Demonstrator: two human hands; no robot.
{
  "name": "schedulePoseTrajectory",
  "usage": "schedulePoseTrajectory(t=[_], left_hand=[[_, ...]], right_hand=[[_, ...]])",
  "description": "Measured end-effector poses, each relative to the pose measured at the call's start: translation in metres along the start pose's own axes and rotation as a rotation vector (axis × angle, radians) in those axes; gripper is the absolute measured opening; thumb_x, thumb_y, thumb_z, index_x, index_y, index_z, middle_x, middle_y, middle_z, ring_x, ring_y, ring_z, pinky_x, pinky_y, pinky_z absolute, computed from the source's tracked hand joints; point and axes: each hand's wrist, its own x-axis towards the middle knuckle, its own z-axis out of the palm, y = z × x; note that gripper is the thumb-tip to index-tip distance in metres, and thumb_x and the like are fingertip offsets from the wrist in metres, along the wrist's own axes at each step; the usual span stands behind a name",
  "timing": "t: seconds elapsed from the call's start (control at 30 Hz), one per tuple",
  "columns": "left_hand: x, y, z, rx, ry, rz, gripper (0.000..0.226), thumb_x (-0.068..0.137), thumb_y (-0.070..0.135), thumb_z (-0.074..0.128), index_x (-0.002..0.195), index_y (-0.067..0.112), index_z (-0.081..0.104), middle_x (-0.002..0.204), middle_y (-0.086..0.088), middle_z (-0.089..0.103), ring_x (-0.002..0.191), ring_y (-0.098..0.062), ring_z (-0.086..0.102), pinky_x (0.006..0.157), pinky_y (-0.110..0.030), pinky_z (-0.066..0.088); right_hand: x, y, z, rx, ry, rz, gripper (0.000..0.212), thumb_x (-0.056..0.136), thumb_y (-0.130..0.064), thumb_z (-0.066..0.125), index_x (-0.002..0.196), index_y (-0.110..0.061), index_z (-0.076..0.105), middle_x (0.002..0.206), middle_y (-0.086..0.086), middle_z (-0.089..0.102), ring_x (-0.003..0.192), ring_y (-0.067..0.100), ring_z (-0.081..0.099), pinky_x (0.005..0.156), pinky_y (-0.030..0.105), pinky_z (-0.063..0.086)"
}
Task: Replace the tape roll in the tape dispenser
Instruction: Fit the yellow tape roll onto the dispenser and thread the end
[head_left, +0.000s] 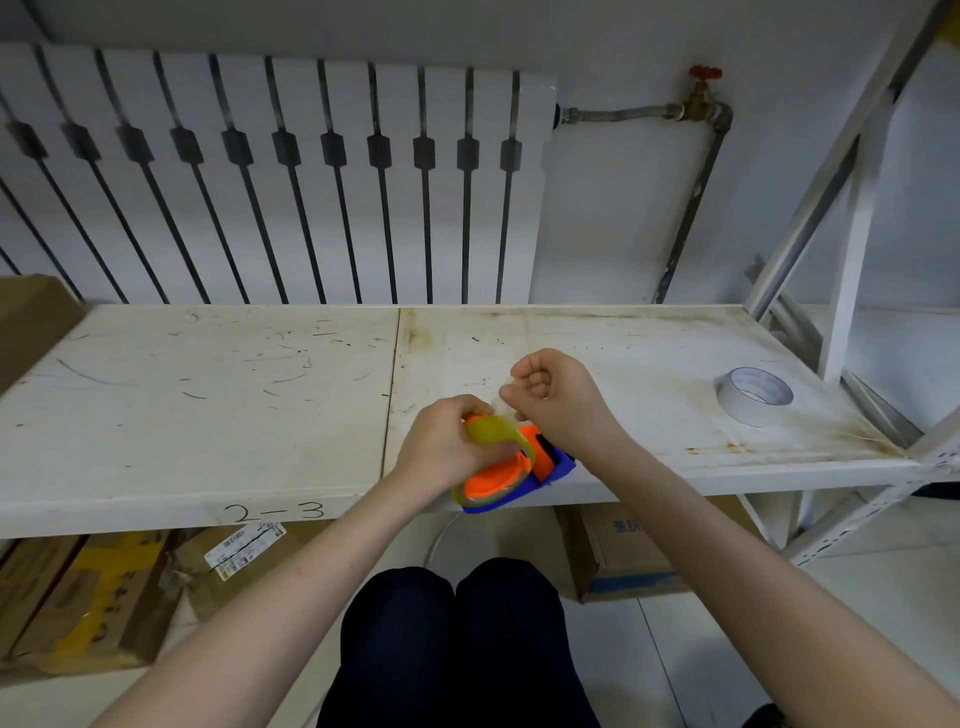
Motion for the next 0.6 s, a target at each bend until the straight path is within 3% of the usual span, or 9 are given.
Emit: schedulePoseTrajectory(t=[0.17, 0.3, 0.47, 0.6], left_hand=[[-0.003, 0.008, 0.001, 0.047, -0.032, -0.025, 0.034, 0.067, 0.039, 0.077, 0.095, 0.026, 0.062, 0.09, 0.008, 0.061, 0.082, -0.014, 0.055, 0.065, -0.027, 0.043], [-0.002, 0.008, 0.001, 0.14, -0.071, -0.015, 0.026, 0.069, 0.041, 0.072, 0.084, 0.032, 0.052, 0.086, 0.006, 0.063, 0.079, -0.016, 0.057, 0.06, -0.027, 0.042], [0.002, 0.0, 0.003, 0.176, -0.088, 0.011, 0.045, 0.064, 0.05, 0.071, 0.101, 0.027, 0.06, 0.093, 0.004, 0.068, 0.085, -0.018, 0.062, 0.068, -0.033, 0.052], [0.005, -0.001, 0.004, 0.196, -0.071, 0.086, 0.037, 0.064, 0.052, 0.069, 0.089, 0.026, 0.061, 0.081, 0.006, 0.068, 0.076, -0.017, 0.062, 0.06, -0.031, 0.049]], right_hand=[[-0.009, 0.001, 0.006, -0.044, 0.078, -0.066, 0.012, 0.084, -0.004, 0.061, 0.086, -0.014, 0.056, 0.074, -0.008, 0.054, 0.068, 0.011, 0.056, 0.072, 0.032, 0.056], [-0.015, -0.009, 0.012, -0.047, 0.087, -0.159, 0.016, 0.085, -0.001, 0.056, 0.083, -0.016, 0.056, 0.071, -0.012, 0.055, 0.064, 0.005, 0.054, 0.06, 0.01, 0.046], [-0.019, -0.016, 0.012, -0.065, 0.077, -0.204, 0.015, 0.085, -0.001, 0.057, 0.083, -0.016, 0.057, 0.072, -0.013, 0.054, 0.064, 0.002, 0.053, 0.06, 0.006, 0.044], [-0.022, -0.024, 0.01, -0.014, 0.09, -0.217, 0.016, 0.085, 0.001, 0.056, 0.084, -0.015, 0.058, 0.072, -0.012, 0.054, 0.065, -0.005, 0.055, 0.06, 0.006, 0.045]])
